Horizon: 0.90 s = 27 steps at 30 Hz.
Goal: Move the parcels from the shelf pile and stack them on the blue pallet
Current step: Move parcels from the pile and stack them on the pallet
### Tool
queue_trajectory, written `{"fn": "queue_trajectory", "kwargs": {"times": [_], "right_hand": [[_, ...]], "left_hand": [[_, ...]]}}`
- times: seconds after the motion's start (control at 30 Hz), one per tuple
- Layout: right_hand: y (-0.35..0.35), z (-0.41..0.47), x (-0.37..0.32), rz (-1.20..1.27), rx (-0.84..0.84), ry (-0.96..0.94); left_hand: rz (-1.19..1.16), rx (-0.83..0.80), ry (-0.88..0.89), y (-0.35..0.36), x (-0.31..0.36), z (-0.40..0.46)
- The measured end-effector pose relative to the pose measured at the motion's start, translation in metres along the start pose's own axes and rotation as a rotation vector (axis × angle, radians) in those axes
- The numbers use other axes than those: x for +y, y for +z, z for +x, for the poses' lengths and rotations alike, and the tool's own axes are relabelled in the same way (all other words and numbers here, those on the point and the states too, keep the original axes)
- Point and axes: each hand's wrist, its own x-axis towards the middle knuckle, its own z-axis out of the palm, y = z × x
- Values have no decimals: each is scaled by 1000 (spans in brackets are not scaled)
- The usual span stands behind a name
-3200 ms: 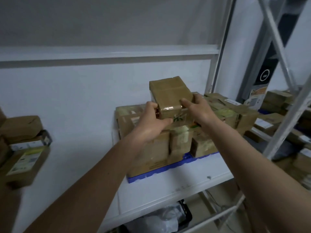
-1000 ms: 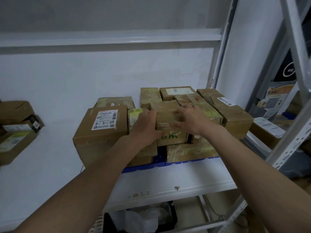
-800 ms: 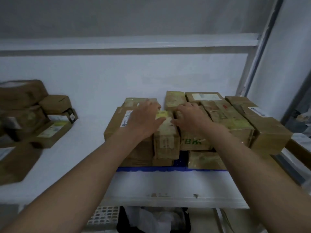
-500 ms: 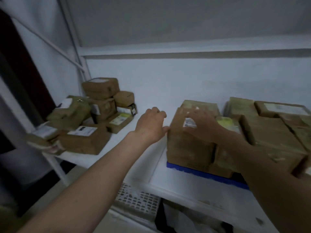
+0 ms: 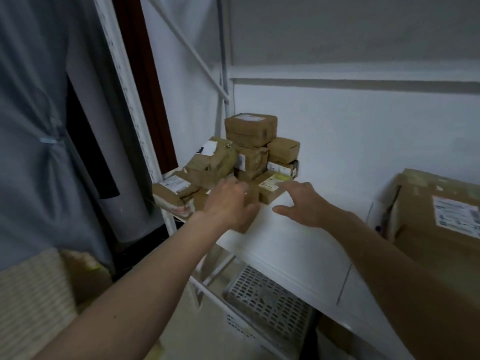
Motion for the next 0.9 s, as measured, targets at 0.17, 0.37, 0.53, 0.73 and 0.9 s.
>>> {"fn": "queue_trajectory", "kwargs": {"times": [0.17,0.37,0.53,0.73,0.9], "right_hand": [[39,52,-52,20,-40,-64],[84,98,-90,75,-133,77],[99,123,-97,42,-131,126],[109,163,-93,125,-96,101],[111,216,-95,294,-108,74]], "left_hand": [[9,-44,-59,4,-82,3],[-23,-67,-67,21,-153,16],[-84,-107,-125,34,-177,39],[-151,-85,-207,45,-194,78],[-312,-124,-278,55,-215,120]]}}
